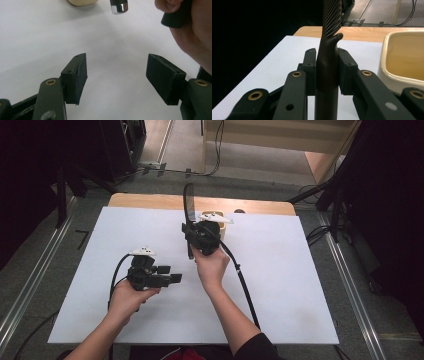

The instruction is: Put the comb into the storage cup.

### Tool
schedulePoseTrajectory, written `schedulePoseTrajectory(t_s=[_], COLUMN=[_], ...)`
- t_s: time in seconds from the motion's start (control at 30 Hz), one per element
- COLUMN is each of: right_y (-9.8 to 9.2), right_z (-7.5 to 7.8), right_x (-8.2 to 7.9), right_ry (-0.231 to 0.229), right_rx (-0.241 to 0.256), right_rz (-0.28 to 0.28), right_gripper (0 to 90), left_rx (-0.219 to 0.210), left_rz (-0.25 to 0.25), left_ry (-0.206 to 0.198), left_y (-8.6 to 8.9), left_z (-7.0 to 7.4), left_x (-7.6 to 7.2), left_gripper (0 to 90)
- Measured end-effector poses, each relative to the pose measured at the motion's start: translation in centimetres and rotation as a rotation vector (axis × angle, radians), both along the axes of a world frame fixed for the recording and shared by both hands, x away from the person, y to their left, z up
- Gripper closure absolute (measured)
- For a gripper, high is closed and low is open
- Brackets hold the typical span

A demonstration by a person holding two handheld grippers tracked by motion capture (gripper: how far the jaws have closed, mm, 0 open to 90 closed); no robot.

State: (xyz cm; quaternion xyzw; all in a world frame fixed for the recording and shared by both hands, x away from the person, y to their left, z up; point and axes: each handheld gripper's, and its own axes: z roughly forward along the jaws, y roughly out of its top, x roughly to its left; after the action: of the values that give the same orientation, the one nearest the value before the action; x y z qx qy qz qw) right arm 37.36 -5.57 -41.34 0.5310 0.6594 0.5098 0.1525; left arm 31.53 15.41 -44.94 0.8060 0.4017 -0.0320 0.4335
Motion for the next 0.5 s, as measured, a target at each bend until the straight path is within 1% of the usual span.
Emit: schedulePoseTrajectory(t_s=[0.1,0.2,0.23,0.3,0.4,0.43,0.5], right_y=[-0.2,-0.4,-0.5,-0.7,-0.9,-1.0,-1.2], right_z=[0.1,0.2,0.2,0.3,0.4,0.5,0.6], right_x=[0.0,-0.1,-0.1,-0.1,-0.1,-0.1,-0.1], right_ry=[-0.007,-0.016,-0.016,-0.019,-0.031,-0.036,-0.042], right_rx=[0.003,0.006,0.010,0.017,0.011,0.011,0.012], right_rz=[-0.002,-0.004,-0.001,-0.001,-0.008,-0.010,-0.016], right_gripper=[70.0,70.0,70.0,70.0,70.0,70.0,70.0], left_rx=[0.009,0.039,0.048,0.060,0.053,0.053,0.056], left_rz=[-0.007,-0.018,-0.024,-0.037,-0.055,-0.060,-0.069], left_ry=[-0.010,-0.036,-0.039,-0.037,-0.030,-0.022,-0.021], left_y=[0.2,0.4,0.5,0.7,1.0,1.1,1.3], left_z=[-0.1,-0.2,-0.2,-0.3,-0.4,-0.5,-0.6], left_x=[-0.1,-0.3,-0.3,-0.4,-0.5,-0.6,-0.7], left_gripper=[34.4,34.4,34.4,34.4,34.4,34.4,34.4])
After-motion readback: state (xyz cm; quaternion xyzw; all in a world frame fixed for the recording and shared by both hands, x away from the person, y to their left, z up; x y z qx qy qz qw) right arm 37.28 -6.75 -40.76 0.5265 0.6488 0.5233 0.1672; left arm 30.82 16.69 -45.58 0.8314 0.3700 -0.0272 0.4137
